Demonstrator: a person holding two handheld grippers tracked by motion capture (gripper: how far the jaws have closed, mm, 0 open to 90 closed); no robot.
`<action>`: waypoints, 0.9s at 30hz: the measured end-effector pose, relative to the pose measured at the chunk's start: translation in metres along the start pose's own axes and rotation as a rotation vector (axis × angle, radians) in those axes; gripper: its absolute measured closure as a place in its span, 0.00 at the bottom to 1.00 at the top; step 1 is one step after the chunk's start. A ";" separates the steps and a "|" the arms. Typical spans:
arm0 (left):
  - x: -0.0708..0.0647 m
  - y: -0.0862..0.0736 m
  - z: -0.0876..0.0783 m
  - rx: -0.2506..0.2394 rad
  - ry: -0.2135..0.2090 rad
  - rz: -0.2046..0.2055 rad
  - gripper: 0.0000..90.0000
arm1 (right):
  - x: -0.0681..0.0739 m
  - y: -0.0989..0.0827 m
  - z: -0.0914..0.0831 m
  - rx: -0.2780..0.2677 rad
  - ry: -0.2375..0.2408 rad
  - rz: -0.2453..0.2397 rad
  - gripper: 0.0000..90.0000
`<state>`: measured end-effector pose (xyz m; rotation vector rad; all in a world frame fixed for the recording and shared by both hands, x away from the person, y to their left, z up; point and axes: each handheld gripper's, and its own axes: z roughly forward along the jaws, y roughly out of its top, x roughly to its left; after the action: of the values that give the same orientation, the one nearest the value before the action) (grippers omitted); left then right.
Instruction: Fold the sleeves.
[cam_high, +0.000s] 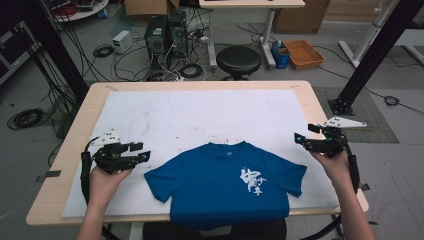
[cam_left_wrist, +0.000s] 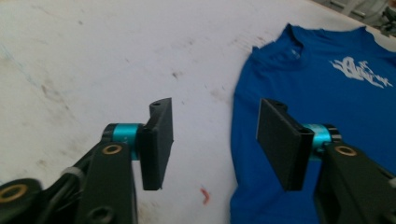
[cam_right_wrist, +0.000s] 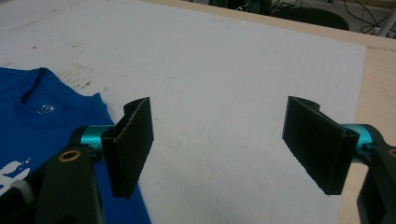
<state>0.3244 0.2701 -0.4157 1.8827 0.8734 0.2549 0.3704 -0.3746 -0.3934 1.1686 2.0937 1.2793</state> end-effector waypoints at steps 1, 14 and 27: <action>-0.001 -0.003 0.000 0.010 -0.008 -0.007 0.52 | 0.000 0.000 0.000 0.000 -0.001 0.001 0.27; -0.010 -0.035 0.001 0.129 -0.028 -0.057 0.66 | 0.000 -0.001 0.000 0.000 -0.009 0.001 0.28; -0.014 -0.035 0.007 0.163 -0.063 -0.059 0.98 | 0.000 -0.002 0.001 0.004 -0.013 0.001 0.28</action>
<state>0.3022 0.2641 -0.4462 2.0006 0.9288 0.0900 0.3704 -0.3743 -0.3952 1.1771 2.0879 1.2650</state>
